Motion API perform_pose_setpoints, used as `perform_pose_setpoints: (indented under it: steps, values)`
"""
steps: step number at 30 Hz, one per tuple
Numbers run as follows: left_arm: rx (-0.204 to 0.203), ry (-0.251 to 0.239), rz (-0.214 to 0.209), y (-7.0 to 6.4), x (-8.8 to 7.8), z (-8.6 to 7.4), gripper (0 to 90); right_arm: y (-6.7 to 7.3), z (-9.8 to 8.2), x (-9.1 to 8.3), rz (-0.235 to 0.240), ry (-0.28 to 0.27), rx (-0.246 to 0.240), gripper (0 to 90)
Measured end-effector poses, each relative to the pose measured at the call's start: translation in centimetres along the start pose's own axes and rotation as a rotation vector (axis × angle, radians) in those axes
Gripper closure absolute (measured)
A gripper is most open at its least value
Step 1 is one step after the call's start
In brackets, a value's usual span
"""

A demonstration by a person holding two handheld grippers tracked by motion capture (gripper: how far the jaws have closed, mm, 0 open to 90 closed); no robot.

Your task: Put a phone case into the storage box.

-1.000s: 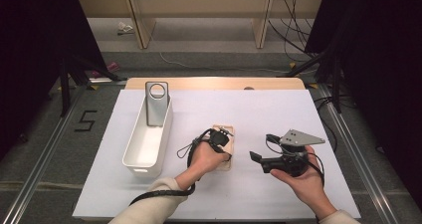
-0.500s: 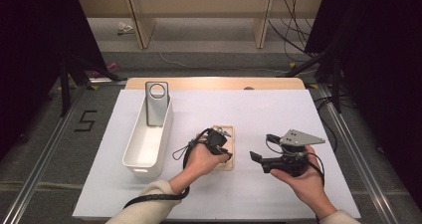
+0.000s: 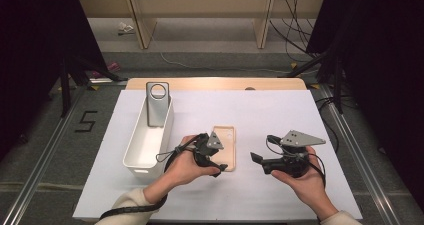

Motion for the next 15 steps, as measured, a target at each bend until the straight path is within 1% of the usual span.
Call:
perform_pose_setpoints:
  steps: [2,5,10,15]
  values:
    - [0.006,-0.019,-0.008,-0.2,-0.7,-0.3,20.3,0.0,0.0,0.0,0.001,-0.001,0.000,16.1]
    - [0.025,-0.044,-0.003,-0.2,-1.8,-1.1,15.9,0.1,0.0,0.1,0.003,0.001,-0.002,16.1]
    - [0.025,-0.067,0.003,0.0,-3.1,-2.6,15.6,0.1,0.0,0.2,0.007,0.005,-0.004,16.1]
    - [0.023,-0.077,0.017,0.4,-3.6,-3.6,15.7,0.2,0.0,0.2,0.007,0.008,-0.006,16.1]
Point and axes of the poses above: each handheld gripper's, and its own axes: x roughly forward along the jaws, z roughly out of its top, y roughly to its left, the point moved 2 cm from there along x, roughly forward along the jaws, and after that the axes turned 13 degrees about -x, right-handed, at the moved point
